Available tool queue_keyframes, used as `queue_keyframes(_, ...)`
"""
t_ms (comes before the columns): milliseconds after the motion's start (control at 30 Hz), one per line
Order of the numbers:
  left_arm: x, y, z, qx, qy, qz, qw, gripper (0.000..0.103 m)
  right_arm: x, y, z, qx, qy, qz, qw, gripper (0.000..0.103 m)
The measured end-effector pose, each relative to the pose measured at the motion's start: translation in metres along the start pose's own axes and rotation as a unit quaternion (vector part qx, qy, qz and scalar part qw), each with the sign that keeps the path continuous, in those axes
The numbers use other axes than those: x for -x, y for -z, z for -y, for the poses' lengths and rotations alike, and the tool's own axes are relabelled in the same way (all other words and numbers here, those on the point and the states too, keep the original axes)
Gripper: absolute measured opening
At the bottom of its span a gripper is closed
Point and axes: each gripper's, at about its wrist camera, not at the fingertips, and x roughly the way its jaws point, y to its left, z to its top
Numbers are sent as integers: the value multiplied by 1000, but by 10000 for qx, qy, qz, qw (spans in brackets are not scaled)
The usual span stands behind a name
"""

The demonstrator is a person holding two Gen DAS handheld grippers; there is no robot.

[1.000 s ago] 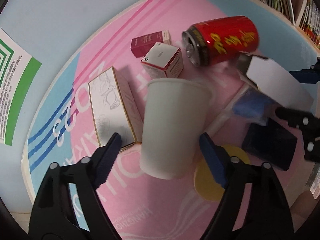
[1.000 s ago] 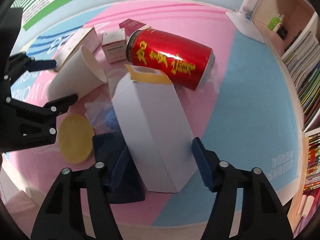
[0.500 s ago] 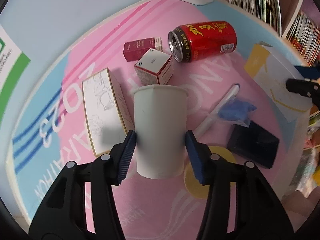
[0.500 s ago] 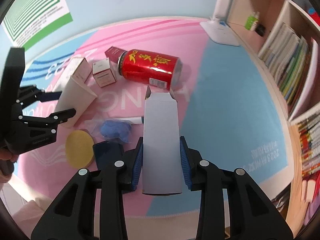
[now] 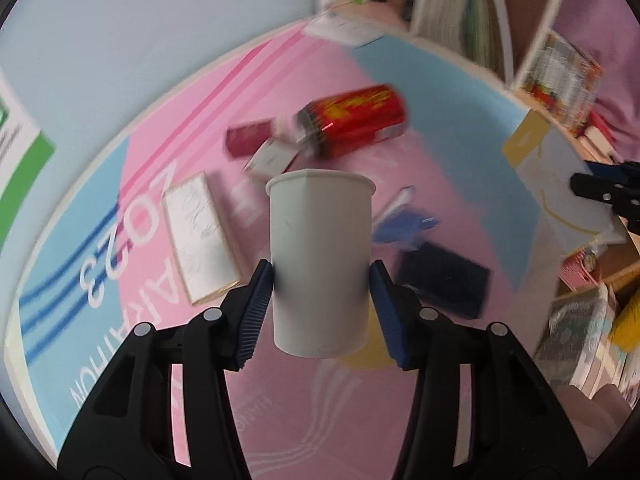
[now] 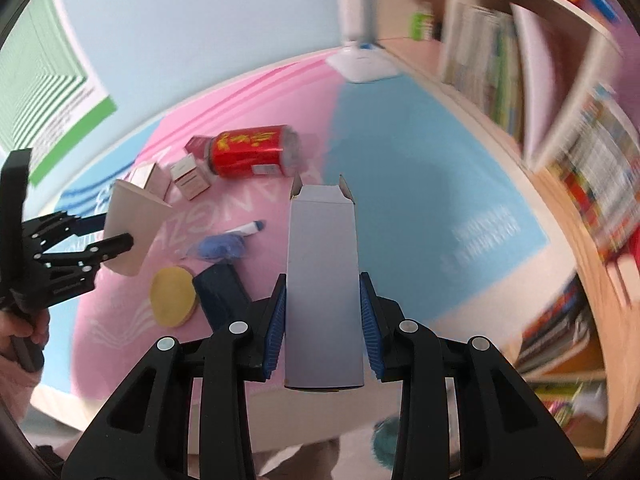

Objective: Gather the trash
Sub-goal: 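Carry the cup and box to the teal wastebasket and open both tools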

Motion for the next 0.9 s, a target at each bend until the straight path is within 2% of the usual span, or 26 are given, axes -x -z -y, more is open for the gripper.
queue_keyframes(133, 13, -12, 43, -654, 392, 96, 9970, 48, 25, 34, 35, -726, 218, 69, 9971, 35)
queue_keyframes(300, 9, -18, 119, -1443, 948, 35, 9850, 48, 54, 91, 81, -1588, 563, 103, 9857, 35)
queue_keyframes(400, 7, -13, 174, -1950, 1242, -42, 9729, 48, 71, 129, 106, -1997, 746, 81, 9770, 35)
queue_keyframes(567, -4, 16, 275, -2811, 1658, -248, 9449, 48, 95, 200, 151, -2705, 903, -2, 9585, 35)
queue_keyframes(667, -15, 37, 323, -3062, 1851, -534, 9323, 48, 103, 243, 174, -3105, 848, -155, 9466, 35)
queue_keyframes(700, -20, 47, 347, -3193, 1922, -656, 9256, 48, 104, 254, 181, -3216, 818, -215, 9431, 35)
queue_keyframes(800, -30, 68, 393, -3485, 1990, -884, 9117, 48, 109, 290, 200, -3453, 794, -361, 9344, 35)
queue_keyframes(900, -39, 87, 427, -3684, 2004, -1091, 9012, 48, 112, 318, 217, -3631, 685, -465, 9281, 35)
